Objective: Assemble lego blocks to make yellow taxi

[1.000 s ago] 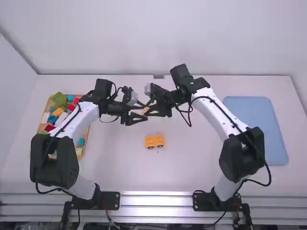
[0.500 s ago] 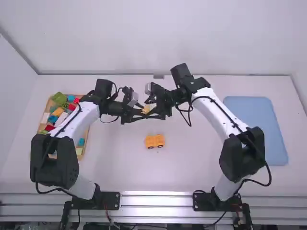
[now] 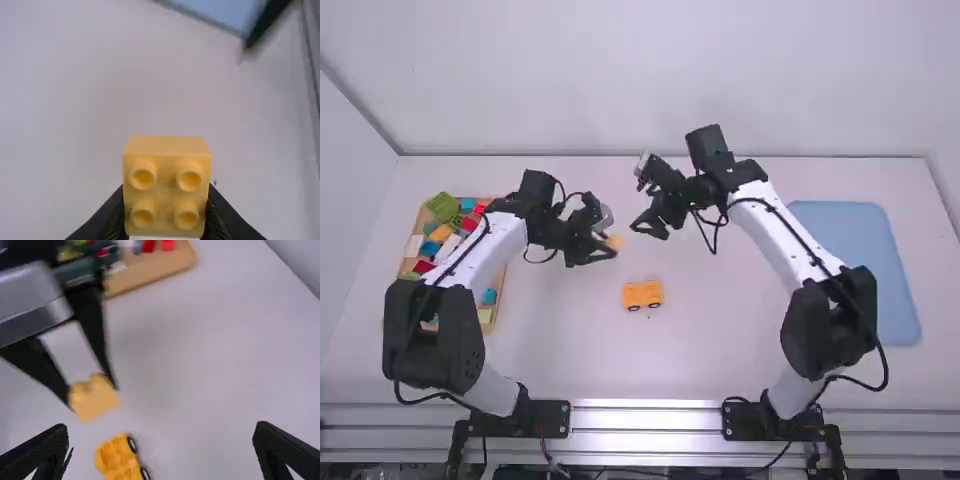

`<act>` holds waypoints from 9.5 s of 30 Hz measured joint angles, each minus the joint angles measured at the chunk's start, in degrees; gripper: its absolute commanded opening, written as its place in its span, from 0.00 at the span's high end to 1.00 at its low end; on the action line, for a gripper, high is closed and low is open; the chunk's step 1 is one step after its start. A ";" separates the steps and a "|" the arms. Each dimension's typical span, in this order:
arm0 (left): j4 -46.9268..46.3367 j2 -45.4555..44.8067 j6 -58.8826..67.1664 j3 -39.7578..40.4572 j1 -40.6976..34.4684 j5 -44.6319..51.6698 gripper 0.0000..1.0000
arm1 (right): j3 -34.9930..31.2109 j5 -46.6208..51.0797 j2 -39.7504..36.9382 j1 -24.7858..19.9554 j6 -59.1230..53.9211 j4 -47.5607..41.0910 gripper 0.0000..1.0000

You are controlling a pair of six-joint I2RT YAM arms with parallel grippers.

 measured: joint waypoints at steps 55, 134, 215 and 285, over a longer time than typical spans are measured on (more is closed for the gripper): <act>14.95 6.21 11.43 -17.79 -10.51 -32.63 0.01 | -30.71 28.06 -23.56 -0.81 25.75 28.02 0.02; 37.13 12.68 26.40 -29.29 11.21 15.85 0.78 | -46.16 -6.01 -18.64 -6.99 -0.37 41.86 0.02; 53.18 11.06 -1.14 -26.12 -6.27 1.46 0.90 | -43.52 -20.37 17.97 -1.95 -21.16 58.23 0.48; 37.03 10.86 7.10 -19.58 -6.25 3.91 0.98 | -43.32 -20.17 17.97 -1.75 -20.92 58.05 0.46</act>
